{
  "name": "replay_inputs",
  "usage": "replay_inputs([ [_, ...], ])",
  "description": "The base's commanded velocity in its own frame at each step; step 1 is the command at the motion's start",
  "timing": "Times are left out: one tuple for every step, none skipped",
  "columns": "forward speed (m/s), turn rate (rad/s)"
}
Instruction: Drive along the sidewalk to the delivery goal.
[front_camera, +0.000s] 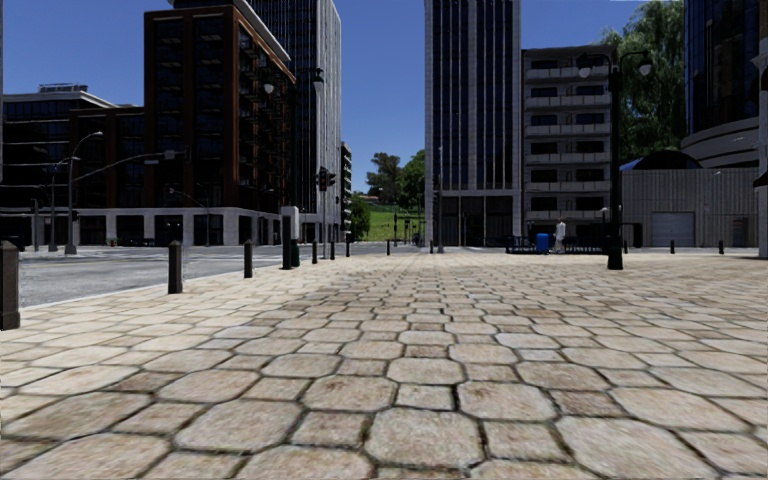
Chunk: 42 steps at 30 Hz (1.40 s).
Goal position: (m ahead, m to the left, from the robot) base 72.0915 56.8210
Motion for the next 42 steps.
replay_inputs([
  [2.0,0.0],
  [2.0,0.0],
  [2.0,0.0],
  [2.0,0.0],
  [2.0,0.0],
  [2.0,0.0],
  [2.0,0.0],
  [2.0,0.0],
  [2.0,0.0],
  [2.0,0.0],
  [2.0,0.0],
  [2.0,0.0],
  [2.0,0.0],
  [2.0,0.0],
  [2.0,0.0],
  [2.0,0.0],
  [2.0,0.0],
  [2.0,0.0],
  [2.0,0.0],
  [2.0,0.0],
  [2.0,0.0],
  [2.0,0.0],
  [2.0,0.0],
  [2.0,0.0],
  [2.0,0.0],
  [2.0,0.0],
  [2.0,0.0],
  [2.0,0.0],
  [2.0,0.0],
  [2.0,0.0],
  [2.0,0.0],
  [2.0,0.0],
  [2.0,0.0],
  [2.0,0.0],
  [2.0,0.0],
  [2.0,0.0],
  [2.0,0.0],
  [2.0,0.0],
  [2.0,0.0],
  [2.0,0.0],
  [2.0,0.0],
  [2.0,0.0],
])
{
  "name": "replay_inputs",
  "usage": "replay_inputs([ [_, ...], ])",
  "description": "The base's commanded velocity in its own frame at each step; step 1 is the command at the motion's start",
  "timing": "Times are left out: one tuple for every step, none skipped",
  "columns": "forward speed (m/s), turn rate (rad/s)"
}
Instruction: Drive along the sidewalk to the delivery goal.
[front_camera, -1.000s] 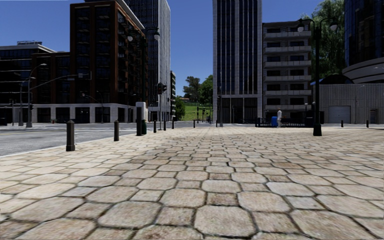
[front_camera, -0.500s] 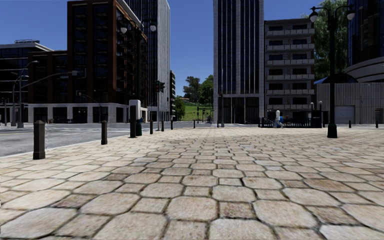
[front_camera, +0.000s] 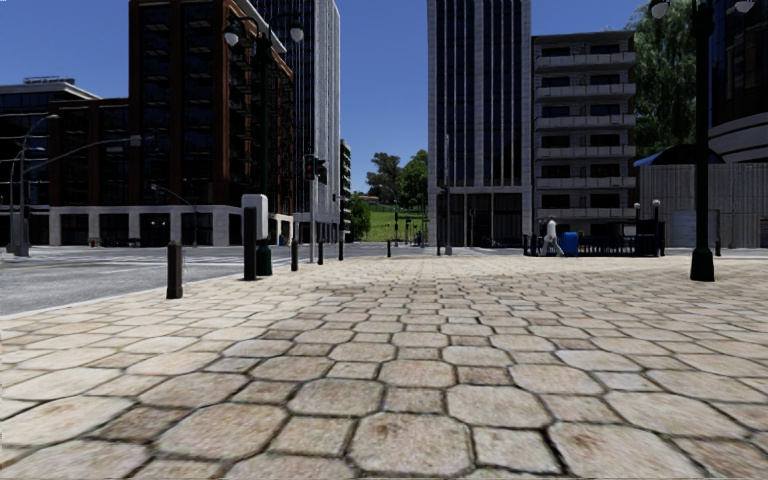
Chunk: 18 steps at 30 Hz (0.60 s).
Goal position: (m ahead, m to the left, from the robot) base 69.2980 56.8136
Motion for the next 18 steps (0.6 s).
replay_inputs([
  [2.0,0.0],
  [2.0,0.0],
  [2.0,0.0],
  [2.0,0.0],
  [2.0,0.0],
  [2.0,0.0],
  [2.0,0.0],
  [2.0,0.0],
  [2.0,0.0],
  [2.0,0.0],
  [2.0,0.0],
  [2.0,0.0],
  [2.0,0.0],
  [2.0,0.0],
  [2.0,0.0],
  [2.0,0.0],
  [2.0,0.0],
  [2.0,0.0],
])
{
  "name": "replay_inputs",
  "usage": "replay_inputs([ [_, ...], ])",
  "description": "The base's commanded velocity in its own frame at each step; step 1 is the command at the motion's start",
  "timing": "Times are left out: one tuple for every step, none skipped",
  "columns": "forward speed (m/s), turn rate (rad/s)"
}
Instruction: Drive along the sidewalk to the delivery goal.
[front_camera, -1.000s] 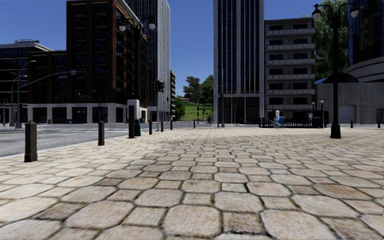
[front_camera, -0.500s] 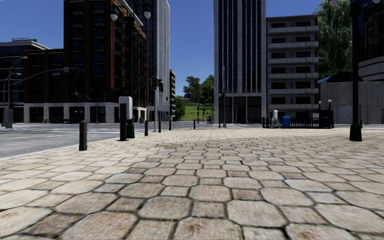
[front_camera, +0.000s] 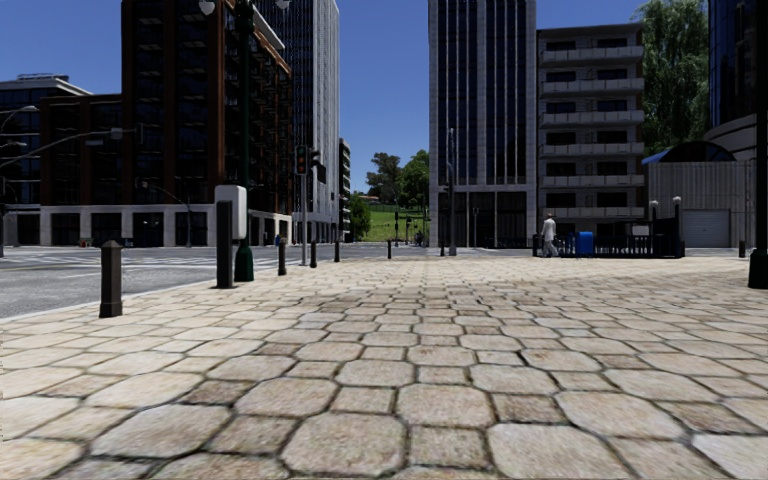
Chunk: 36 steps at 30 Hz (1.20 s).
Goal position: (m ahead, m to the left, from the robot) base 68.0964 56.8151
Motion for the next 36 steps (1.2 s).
replay_inputs([
  [2.0,0.0],
  [2.0,0.0],
  [2.0,0.0],
  [2.0,0.0],
  [2.0,0.0],
  [2.0,0.0],
  [2.0,0.0],
  [2.0,0.0],
  [2.0,0.0],
  [2.0,0.0],
  [2.0,0.0],
  [2.0,0.0],
  [2.0,0.0],
  [2.0,0.0],
  [2.0,0.0],
  [2.0,0.0],
  [2.0,0.0],
  [2.0,0.0],
  [2.0,0.0],
  [2.0,0.0],
  [2.0,0.0],
  [2.0,0.0],
  [2.0,0.0],
  [2.0,0.0],
  [2.0,0.0],
  [2.0,0.0],
  [2.0,0.0],
  [2.0,0.0],
  [2.0,0.0],
  [2.0,0.0],
  [2.0,0.0],
  [2.0,0.0],
  [2.0,0.0],
  [2.0,0.0],
  [2.0,0.0],
  [2.0,0.0],
])
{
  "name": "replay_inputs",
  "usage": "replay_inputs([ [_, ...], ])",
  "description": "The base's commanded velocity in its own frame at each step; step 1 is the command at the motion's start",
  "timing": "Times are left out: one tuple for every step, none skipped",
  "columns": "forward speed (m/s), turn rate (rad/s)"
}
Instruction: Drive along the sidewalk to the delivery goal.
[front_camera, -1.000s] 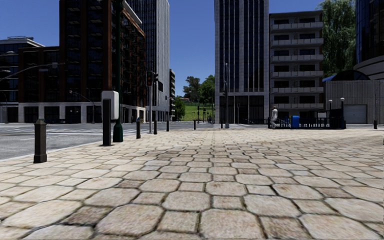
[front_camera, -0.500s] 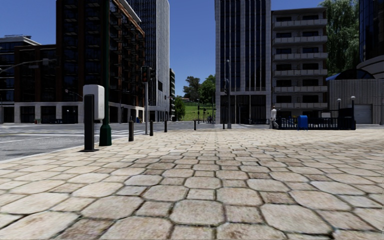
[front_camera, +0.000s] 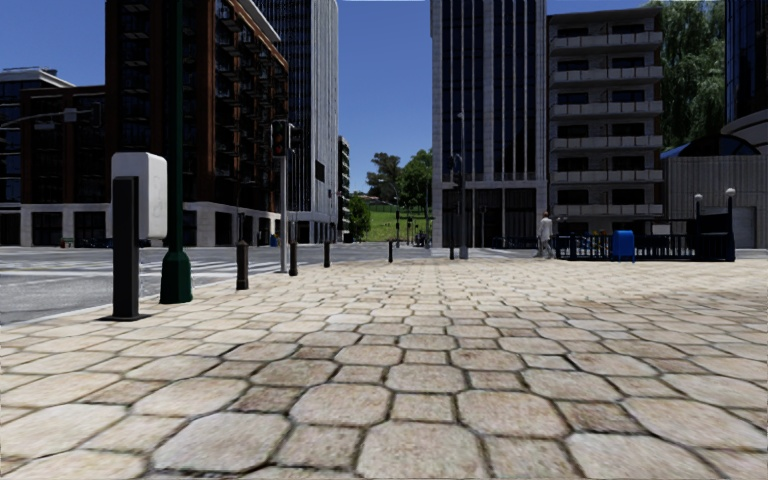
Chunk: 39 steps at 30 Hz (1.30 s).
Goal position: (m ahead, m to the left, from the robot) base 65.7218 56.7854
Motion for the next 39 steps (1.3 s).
replay_inputs([
  [2.0,0.0],
  [2.0,0.0],
  [2.0,0.0],
  [2.0,0.0],
  [2.0,0.0],
  [2.0,0.0],
  [2.0,0.0],
  [2.0,0.0],
  [2.0,0.0],
  [2.0,0.0],
  [2.0,0.0],
  [2.0,0.0],
  [2.0,0.0],
  [2.0,0.0],
  [2.0,0.0],
  [2.0,0.0],
  [2.0,0.0],
  [2.0,0.0],
  [2.0,0.0],
  [2.0,0.0],
  [2.0,0.0],
  [2.0,0.0],
  [2.0,0.0],
  [2.0,0.0],
  [2.0,0.0],
  [2.0,0.0],
  [2.0,0.0],
  [2.0,0.0],
  [2.0,0.0],
  [2.0,0.0],
  [2.0,0.0],
  [2.0,0.0],
  [2.0,0.0],
  [2.0,0.0],
  [2.0,0.0],
  [2.0,0.0],
  [2.0,0.0],
  [2.0,0.0],
  [2.0,0.0],
])
